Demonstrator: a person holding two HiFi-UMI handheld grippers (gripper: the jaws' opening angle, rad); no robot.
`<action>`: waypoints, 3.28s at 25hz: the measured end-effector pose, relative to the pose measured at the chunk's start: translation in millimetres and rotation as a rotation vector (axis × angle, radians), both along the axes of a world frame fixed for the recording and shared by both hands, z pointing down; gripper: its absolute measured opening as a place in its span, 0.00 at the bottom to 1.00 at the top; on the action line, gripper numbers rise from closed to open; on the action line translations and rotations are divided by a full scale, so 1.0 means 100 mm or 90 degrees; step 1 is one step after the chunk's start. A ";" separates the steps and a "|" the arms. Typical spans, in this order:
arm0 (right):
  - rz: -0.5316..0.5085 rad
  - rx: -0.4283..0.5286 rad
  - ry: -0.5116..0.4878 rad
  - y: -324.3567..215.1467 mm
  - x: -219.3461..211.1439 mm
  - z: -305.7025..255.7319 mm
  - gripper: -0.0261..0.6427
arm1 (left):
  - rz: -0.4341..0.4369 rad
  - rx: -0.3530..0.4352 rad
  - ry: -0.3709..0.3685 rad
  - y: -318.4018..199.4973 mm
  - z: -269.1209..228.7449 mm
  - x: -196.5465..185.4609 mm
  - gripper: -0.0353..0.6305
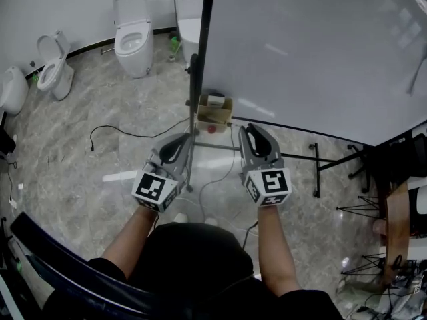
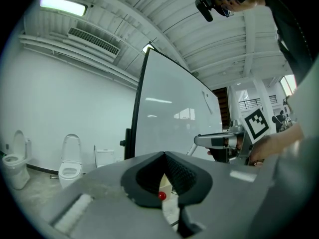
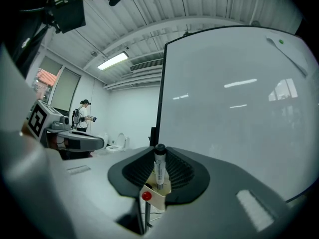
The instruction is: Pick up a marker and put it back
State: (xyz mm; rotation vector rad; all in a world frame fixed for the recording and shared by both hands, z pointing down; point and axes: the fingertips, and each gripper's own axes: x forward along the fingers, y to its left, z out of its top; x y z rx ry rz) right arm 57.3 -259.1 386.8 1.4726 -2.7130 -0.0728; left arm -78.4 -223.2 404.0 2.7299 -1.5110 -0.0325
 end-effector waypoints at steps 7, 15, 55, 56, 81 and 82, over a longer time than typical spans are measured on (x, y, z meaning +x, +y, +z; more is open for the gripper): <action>-0.007 -0.029 0.017 -0.36 -0.06 0.30 0.15 | -0.016 -0.003 0.001 -0.16 0.02 -0.06 0.06; -0.019 -0.073 0.034 -0.65 -0.15 0.71 0.15 | -0.045 -0.012 -0.002 -0.26 0.09 -0.19 0.06; -0.006 -0.139 0.051 -0.66 -0.14 1.25 0.20 | -0.079 -0.009 -0.018 -0.12 0.06 -0.40 0.06; -0.005 -0.138 0.051 -0.65 -0.14 1.24 0.20 | -0.078 -0.010 -0.017 -0.11 0.06 -0.39 0.06; 0.013 -0.073 0.012 -0.04 0.10 0.64 0.15 | -0.012 0.010 -0.012 0.15 -0.08 -0.02 0.06; 0.013 -0.070 0.010 -0.02 0.11 0.61 0.15 | -0.009 0.010 -0.012 0.16 -0.08 -0.01 0.06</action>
